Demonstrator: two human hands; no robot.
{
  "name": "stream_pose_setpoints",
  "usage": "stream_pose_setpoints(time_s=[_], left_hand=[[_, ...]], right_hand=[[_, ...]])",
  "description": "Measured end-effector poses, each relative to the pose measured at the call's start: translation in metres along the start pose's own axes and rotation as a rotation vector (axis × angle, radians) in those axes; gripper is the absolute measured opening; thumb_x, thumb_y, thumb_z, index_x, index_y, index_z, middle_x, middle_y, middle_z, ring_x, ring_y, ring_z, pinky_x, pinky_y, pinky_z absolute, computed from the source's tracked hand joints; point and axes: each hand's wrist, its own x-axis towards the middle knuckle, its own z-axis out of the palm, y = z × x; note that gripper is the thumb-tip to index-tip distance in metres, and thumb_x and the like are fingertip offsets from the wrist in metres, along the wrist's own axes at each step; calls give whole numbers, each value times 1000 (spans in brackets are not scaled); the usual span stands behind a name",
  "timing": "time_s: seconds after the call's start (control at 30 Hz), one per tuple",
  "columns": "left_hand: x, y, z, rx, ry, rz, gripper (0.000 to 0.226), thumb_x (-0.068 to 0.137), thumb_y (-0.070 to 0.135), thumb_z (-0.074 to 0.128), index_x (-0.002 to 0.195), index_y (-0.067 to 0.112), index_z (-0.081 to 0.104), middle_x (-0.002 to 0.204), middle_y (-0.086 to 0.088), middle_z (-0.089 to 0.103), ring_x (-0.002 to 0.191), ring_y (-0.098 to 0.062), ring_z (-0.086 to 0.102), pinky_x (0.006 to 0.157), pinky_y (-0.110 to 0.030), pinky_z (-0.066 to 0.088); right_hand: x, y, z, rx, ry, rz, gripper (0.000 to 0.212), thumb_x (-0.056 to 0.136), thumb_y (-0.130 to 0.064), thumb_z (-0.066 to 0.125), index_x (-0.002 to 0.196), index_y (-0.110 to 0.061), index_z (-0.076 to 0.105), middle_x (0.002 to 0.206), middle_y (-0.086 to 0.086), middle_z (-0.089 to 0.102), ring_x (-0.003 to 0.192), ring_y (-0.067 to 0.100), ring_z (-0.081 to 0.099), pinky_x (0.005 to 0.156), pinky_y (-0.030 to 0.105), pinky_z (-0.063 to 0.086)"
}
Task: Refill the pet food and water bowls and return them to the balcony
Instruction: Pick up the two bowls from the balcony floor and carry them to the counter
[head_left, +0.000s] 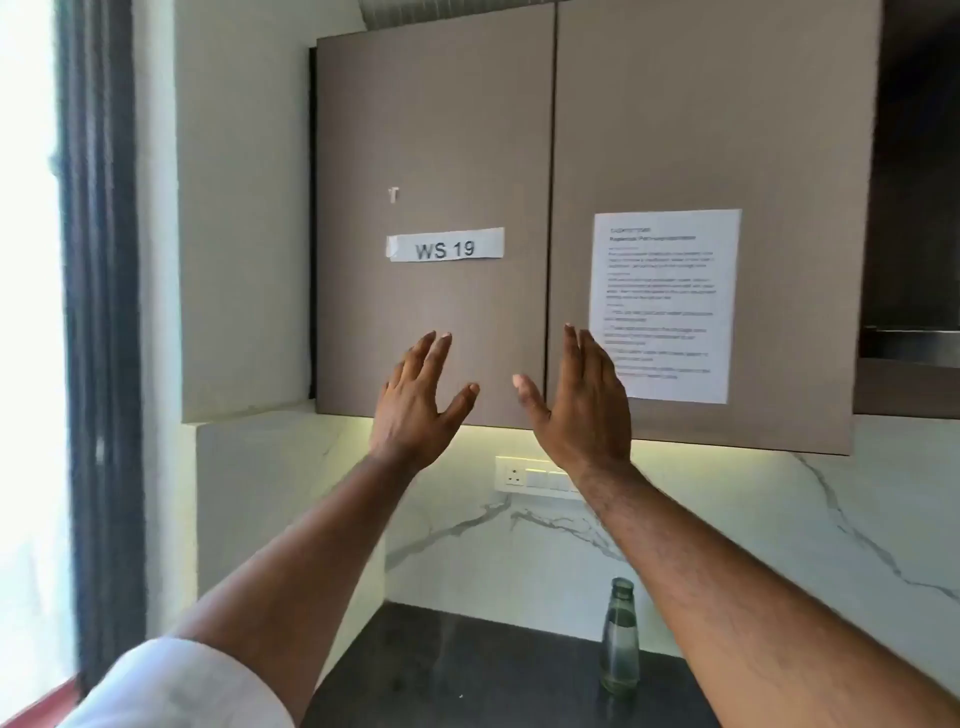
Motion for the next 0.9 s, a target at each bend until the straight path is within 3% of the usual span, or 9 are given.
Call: stream_pose_setpoints(time_s=[0.2, 0.47, 0.9], left_hand=[[-44, -58, -55, 73, 51, -122, 74, 95, 62, 54, 159, 31, 31, 168, 5, 28, 151, -22, 31, 119, -42, 33], [-125, -139, -159, 295, 56, -335, 60, 96, 59, 54, 150, 33, 46, 165, 9, 32, 149, -20, 34, 115, -45, 37], [-299, -264, -268, 468, 18, -756, 66, 95, 54, 58, 152, 25, 44, 162, 0, 39, 145, -27, 40, 114, -47, 40]], right_hand=[[-32, -74, 39, 227, -108, -28, 92, 93, -79, 24, 164, -21, 15, 171, 11, 24, 154, 32, 30, 118, 53, 40], [-90, -187, 81, 471, -245, -129, 94, 91, -81, 20, 163, -20, 20, 167, 10, 32, 152, 30, 34, 112, 53, 47], [-237, -361, 142, 679, -528, -229, 97, 92, -81, 22, 164, -18, 15, 168, 12, 29, 153, 30, 30, 109, 56, 48]])
